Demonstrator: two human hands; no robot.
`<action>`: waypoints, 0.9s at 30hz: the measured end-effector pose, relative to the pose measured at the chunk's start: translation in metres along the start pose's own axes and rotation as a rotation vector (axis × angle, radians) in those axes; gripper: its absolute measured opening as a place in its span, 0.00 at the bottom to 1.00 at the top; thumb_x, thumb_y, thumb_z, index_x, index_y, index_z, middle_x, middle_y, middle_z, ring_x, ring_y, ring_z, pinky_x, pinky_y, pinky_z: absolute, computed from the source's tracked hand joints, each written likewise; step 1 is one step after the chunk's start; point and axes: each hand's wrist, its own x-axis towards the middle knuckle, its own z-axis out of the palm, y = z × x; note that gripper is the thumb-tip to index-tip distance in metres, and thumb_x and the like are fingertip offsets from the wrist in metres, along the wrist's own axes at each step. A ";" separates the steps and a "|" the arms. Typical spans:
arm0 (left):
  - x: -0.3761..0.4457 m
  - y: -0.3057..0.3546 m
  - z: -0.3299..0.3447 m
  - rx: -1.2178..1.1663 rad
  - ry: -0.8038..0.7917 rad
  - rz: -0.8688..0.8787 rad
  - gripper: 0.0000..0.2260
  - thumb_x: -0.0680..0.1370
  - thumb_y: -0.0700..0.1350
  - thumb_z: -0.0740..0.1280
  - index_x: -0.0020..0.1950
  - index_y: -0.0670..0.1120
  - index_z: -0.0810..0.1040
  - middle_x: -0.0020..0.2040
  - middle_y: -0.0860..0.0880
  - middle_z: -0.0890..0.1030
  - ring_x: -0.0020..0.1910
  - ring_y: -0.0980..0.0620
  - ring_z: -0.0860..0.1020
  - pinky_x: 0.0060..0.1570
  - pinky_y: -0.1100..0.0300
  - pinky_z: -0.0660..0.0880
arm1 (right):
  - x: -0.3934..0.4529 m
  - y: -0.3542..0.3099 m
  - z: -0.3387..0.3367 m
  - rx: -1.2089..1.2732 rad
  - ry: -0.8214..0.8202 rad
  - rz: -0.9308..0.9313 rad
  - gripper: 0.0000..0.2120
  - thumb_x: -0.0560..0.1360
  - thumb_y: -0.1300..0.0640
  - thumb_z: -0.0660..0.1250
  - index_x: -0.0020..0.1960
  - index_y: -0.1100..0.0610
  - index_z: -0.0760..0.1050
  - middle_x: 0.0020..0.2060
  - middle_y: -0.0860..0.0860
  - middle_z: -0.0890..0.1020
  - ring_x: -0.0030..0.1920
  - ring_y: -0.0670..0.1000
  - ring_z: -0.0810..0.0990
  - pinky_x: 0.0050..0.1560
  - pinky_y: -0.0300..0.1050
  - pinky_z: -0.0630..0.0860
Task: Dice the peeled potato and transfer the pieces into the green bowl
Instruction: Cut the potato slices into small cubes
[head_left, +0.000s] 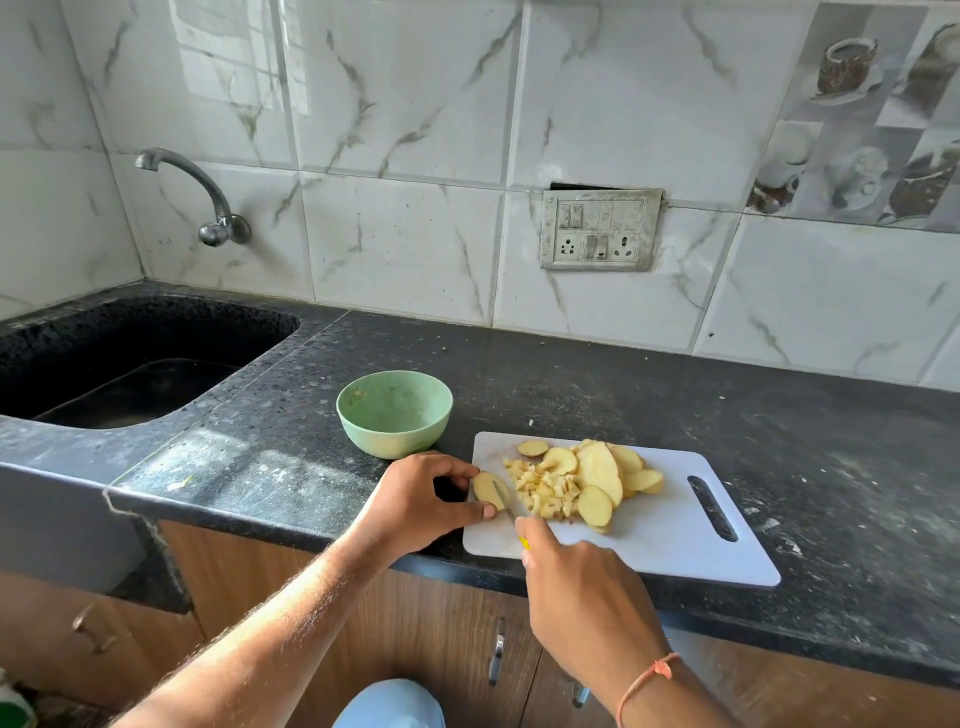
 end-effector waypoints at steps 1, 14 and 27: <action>0.000 0.000 0.000 0.001 -0.003 0.000 0.22 0.65 0.64 0.82 0.57 0.60 0.87 0.47 0.61 0.84 0.48 0.65 0.81 0.44 0.72 0.72 | -0.008 0.000 0.000 -0.011 -0.015 0.004 0.13 0.85 0.54 0.52 0.69 0.47 0.60 0.34 0.48 0.72 0.35 0.56 0.74 0.30 0.49 0.65; -0.001 0.000 -0.004 0.033 -0.022 0.027 0.25 0.62 0.69 0.80 0.55 0.59 0.85 0.48 0.62 0.84 0.50 0.66 0.81 0.47 0.69 0.75 | -0.025 0.006 -0.010 0.059 0.151 0.056 0.13 0.85 0.47 0.52 0.70 0.42 0.61 0.29 0.45 0.70 0.30 0.51 0.72 0.28 0.47 0.67; -0.002 0.001 -0.003 0.008 0.021 0.055 0.20 0.65 0.61 0.83 0.53 0.57 0.86 0.46 0.60 0.83 0.48 0.62 0.81 0.45 0.68 0.75 | -0.008 -0.002 -0.018 0.055 0.146 0.105 0.12 0.86 0.48 0.52 0.68 0.41 0.62 0.40 0.46 0.78 0.38 0.51 0.74 0.32 0.45 0.65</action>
